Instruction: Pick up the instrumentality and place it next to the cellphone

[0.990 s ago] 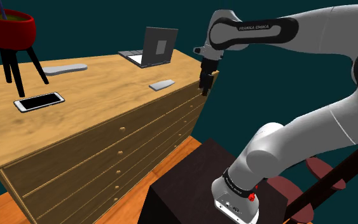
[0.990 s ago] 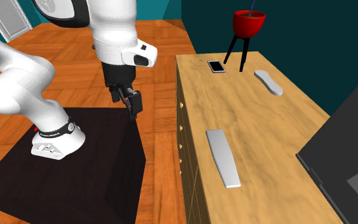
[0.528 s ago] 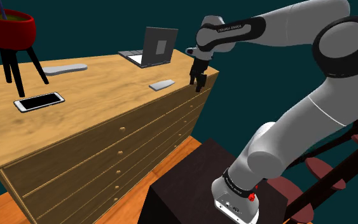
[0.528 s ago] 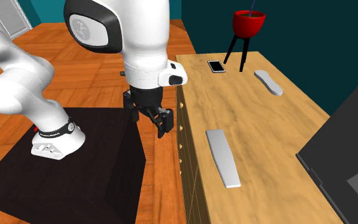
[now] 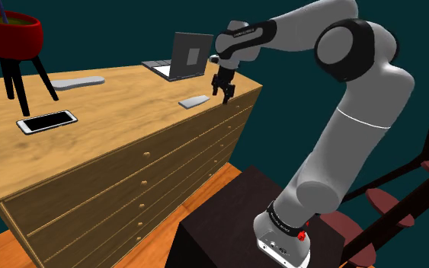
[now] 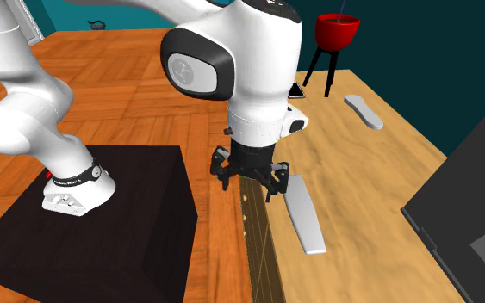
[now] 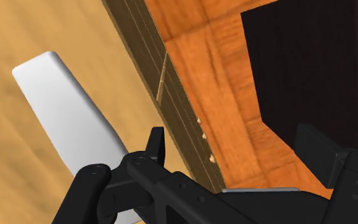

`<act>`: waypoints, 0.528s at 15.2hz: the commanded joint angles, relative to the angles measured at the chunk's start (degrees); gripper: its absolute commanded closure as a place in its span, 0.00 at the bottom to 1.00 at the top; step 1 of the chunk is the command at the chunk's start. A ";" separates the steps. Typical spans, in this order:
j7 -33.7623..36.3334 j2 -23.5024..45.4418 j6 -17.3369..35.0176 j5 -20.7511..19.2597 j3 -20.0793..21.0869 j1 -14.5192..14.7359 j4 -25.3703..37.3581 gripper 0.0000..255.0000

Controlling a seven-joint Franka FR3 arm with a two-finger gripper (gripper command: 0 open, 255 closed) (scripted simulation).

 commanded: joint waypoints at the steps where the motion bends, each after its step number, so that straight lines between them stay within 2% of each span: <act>1: -5.38 4.45 1.07 2.33 0.54 -0.65 3.61 0.00; 8: -20.03 19.41 -0.24 8.30 4.78 -4.41 20.89 0.00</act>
